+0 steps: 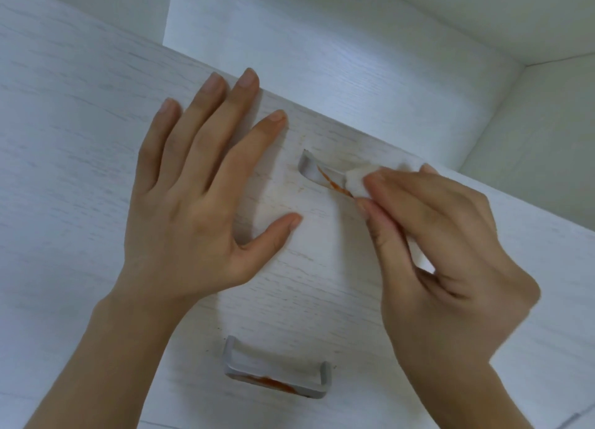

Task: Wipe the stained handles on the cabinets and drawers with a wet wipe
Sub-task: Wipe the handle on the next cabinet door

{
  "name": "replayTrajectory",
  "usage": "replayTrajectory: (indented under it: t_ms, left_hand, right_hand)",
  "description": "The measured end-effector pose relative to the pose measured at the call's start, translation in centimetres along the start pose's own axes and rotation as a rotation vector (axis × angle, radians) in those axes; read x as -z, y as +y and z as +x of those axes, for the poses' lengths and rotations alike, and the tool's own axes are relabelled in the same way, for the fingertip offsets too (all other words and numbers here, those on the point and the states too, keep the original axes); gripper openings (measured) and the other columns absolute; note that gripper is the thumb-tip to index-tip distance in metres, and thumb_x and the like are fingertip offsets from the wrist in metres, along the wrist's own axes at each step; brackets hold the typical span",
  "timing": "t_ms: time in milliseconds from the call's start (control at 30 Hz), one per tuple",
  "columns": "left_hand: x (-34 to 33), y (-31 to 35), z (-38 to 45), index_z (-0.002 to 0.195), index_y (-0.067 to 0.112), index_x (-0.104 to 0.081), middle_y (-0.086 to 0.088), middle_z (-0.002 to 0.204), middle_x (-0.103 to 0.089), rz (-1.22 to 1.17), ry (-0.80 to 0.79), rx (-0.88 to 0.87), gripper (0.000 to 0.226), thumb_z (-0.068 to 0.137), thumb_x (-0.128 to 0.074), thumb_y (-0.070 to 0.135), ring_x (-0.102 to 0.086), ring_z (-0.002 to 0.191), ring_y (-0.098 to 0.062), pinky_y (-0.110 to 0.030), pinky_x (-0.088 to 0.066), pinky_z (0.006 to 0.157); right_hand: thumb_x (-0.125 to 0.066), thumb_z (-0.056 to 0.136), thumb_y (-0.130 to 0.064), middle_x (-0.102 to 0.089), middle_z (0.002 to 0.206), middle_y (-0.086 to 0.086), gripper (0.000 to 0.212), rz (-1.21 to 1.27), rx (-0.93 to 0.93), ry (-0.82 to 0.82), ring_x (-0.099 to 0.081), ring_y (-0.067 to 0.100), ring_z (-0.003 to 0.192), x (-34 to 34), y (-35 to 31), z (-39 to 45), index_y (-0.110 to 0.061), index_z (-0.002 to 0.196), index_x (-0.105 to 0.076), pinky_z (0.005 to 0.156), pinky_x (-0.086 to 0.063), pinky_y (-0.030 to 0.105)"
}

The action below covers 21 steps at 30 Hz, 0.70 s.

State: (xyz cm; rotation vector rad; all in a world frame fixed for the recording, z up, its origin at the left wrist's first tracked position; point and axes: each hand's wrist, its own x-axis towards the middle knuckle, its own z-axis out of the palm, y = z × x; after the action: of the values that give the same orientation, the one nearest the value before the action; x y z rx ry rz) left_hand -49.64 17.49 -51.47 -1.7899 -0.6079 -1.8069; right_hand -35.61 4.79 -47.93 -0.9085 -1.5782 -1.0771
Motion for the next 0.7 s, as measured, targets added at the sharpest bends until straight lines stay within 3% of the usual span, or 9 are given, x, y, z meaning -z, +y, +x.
replayTrajectory:
  t_ms: [267,700]
  left_hand:
    - [0.0,-0.1,0.0,0.139,0.01,-0.039,-0.017,0.147,-0.033,0.005,0.003,-0.008,0.067,0.088,-0.052,0.052,-0.027,0.14,-0.031,-0.043,-0.016,0.116]
    - [0.2,0.1,0.1,0.14,0.011,-0.039,-0.013,0.148,-0.03,-0.007,-0.011,0.013,0.066,0.089,-0.051,0.051,-0.026,0.141,-0.028,-0.043,-0.016,0.116]
  right_hand:
    - [-0.067,0.088,-0.007,-0.062,0.104,-0.001,0.018,-0.028,-0.022,0.024,-0.058,0.005,0.097,0.4,0.3,-0.6,-0.007,0.105,-0.06,0.098,-0.043,0.025]
    - [-0.07,0.086,-0.006,-0.063,0.103,0.002,0.018,-0.028,-0.023,0.015,-0.061,0.013,0.094,0.6,-0.1,-0.2,-0.006,0.102,-0.062,0.096,-0.044,0.024]
